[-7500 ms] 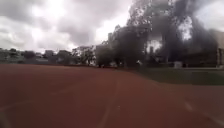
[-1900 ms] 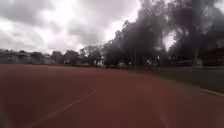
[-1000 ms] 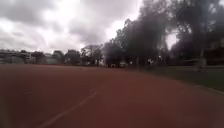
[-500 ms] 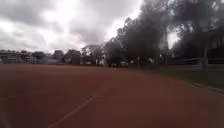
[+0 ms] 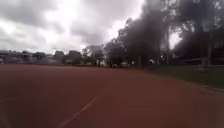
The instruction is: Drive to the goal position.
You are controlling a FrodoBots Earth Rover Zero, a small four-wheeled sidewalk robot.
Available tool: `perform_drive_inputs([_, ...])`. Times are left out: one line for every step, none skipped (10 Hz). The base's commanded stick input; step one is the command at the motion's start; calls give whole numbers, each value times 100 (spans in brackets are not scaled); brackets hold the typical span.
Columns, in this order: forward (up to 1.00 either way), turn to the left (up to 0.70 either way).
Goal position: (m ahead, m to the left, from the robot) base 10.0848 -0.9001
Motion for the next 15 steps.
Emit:
perform_drive_inputs([70, -35])
perform_drive_inputs([70, -35])
perform_drive_inputs([70, -27])
perform_drive_inputs([70, -16])
perform_drive_inputs([70, -4])
perform_drive_inputs([70, 0])
perform_drive_inputs([70, 0])
perform_drive_inputs([70, 0])
perform_drive_inputs([70, 0])
perform_drive_inputs([70, 0])
perform_drive_inputs([70, 0])
perform_drive_inputs([70, 0])
perform_drive_inputs([70, 0])
perform_drive_inputs([70, 0])
perform_drive_inputs([70, -6])
